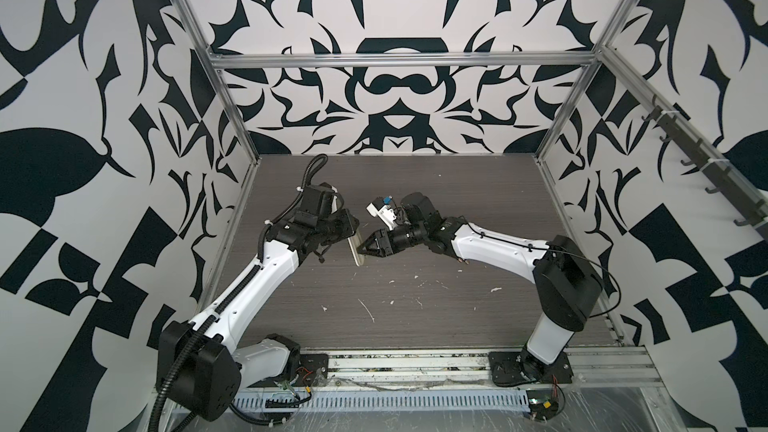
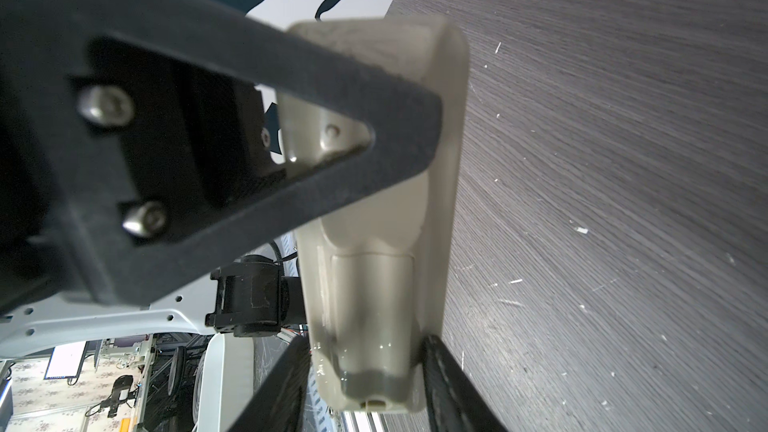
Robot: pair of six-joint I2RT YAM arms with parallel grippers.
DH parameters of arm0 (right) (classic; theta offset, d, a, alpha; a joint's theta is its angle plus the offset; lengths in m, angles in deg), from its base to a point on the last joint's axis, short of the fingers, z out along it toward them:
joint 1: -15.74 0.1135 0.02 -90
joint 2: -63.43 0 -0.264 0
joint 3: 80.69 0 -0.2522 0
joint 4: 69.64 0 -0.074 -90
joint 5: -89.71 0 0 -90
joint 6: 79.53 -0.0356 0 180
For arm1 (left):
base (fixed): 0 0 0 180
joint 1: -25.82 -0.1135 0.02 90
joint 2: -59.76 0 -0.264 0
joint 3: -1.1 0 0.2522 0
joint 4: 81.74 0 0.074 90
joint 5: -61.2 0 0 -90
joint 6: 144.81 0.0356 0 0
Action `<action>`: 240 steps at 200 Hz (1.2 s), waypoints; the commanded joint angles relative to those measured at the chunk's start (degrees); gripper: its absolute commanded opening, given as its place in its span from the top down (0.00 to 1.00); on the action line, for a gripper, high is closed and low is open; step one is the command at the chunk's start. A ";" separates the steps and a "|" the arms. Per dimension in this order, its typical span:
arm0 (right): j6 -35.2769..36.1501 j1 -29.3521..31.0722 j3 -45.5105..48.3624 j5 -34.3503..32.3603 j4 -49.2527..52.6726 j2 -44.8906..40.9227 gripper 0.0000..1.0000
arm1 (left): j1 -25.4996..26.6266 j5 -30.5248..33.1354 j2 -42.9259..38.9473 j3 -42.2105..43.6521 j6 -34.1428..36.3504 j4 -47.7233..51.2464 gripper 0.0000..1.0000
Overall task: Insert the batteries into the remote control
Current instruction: 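Close the right fingers on the remote's battery-cover end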
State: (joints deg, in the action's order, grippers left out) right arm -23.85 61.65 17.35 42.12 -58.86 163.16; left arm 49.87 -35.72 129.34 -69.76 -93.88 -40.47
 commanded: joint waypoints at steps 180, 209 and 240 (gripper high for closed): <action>1.63 0.41 -2.56 0.79 0.79 -0.23 0.66 | -0.18 -0.25 -0.32 -1.33 -0.30 0.57 1.00; 1.59 0.41 -2.40 1.00 0.52 -0.36 0.68 | -0.20 -0.21 -0.24 -1.37 -0.38 0.48 1.00; 1.55 0.40 -2.37 1.06 0.52 -0.32 0.70 | -0.15 -0.22 -0.23 -1.43 -0.39 0.42 1.00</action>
State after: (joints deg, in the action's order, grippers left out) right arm -22.80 61.63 17.04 41.92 -56.96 163.16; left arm 49.83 -35.63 129.38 -69.76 -93.82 -39.66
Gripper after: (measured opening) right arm 0.309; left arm 0.249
